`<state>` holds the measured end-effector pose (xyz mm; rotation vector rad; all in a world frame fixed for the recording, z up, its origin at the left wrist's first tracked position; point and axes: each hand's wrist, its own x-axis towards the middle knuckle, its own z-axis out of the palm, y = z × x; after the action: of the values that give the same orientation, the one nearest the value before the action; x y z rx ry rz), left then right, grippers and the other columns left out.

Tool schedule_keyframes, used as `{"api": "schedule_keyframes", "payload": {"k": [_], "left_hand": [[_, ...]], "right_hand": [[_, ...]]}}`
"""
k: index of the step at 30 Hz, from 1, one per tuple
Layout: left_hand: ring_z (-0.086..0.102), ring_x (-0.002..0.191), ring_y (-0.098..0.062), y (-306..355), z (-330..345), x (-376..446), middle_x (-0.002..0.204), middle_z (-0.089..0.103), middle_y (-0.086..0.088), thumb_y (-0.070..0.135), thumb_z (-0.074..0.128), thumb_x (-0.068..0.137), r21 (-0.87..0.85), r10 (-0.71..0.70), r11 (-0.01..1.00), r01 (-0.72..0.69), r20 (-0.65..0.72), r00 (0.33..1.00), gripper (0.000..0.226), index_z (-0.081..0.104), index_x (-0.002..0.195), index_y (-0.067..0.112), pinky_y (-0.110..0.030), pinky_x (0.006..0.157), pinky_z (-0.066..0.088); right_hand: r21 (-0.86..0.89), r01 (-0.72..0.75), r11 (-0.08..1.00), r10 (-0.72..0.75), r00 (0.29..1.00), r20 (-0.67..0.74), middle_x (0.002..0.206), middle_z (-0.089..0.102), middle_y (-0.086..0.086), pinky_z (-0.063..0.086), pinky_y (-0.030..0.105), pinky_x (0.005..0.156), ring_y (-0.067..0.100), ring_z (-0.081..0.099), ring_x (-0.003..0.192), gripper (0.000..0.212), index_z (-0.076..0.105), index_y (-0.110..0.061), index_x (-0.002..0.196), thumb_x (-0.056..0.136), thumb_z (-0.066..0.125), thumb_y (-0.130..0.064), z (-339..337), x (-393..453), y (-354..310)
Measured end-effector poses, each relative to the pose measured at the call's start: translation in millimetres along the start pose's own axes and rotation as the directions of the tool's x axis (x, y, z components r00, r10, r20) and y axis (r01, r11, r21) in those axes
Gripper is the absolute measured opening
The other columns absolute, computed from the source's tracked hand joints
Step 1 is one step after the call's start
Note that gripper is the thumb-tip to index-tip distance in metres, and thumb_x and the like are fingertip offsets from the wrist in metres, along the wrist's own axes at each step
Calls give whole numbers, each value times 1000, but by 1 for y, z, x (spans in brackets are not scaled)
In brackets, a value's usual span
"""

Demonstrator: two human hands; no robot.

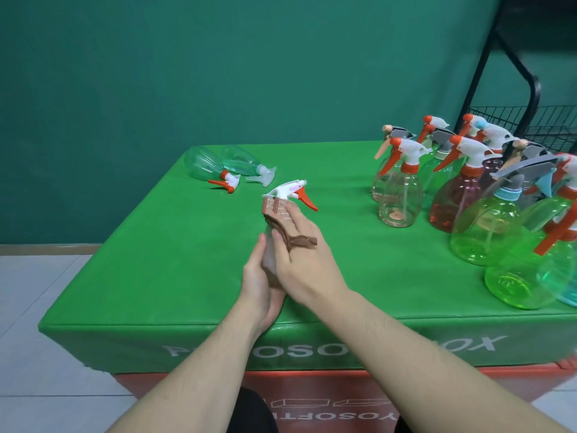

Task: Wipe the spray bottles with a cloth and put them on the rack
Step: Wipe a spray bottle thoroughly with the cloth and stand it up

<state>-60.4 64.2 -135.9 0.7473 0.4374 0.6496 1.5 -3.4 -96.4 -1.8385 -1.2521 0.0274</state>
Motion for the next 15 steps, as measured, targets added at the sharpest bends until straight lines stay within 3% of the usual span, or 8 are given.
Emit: {"api": "schedule_keyframes", "payload": {"k": [3,7,9,11,15], "left_hand": [[62,129,-25,-2,1,1,136,67,-12,46,33,109,-24,13,1000,-14,-25,1000,54,63,138,11,-39,111,44],[73,110,-25,-1,3,1,124,73,-16,61,37,102,30,-17,999,16,15,1000,65,71,120,9,-37,95,56],[71,113,-32,0,2,2,127,70,-21,69,58,89,64,-25,998,27,-29,999,78,63,132,5,-40,89,61],[64,122,-42,-2,0,5,137,62,-26,72,80,70,65,-40,997,46,-83,996,107,48,148,6,-46,89,60],[59,128,-46,-10,-6,14,142,58,-28,73,85,64,57,-17,998,21,-78,997,115,45,151,10,-58,104,52]], "right_hand": [[-103,96,990,-98,995,-11,165,28,-3,22,47,123,19,20,154,55,43,-36,151,99,28,-45,4,-23,9],[-125,96,987,-90,995,52,169,7,-12,7,50,126,12,-5,156,57,30,-43,156,99,23,-47,5,-51,15],[-135,107,985,-97,992,78,169,0,-15,4,50,126,11,-11,156,58,24,-44,158,100,23,-46,5,-62,18],[-145,122,982,-108,989,99,170,-4,-14,2,51,127,12,-14,155,58,19,-44,159,101,25,-44,4,-72,21],[-174,153,973,-137,985,102,170,-6,-12,2,54,126,14,-12,156,58,15,-43,160,103,27,-43,1,-88,26]]}}
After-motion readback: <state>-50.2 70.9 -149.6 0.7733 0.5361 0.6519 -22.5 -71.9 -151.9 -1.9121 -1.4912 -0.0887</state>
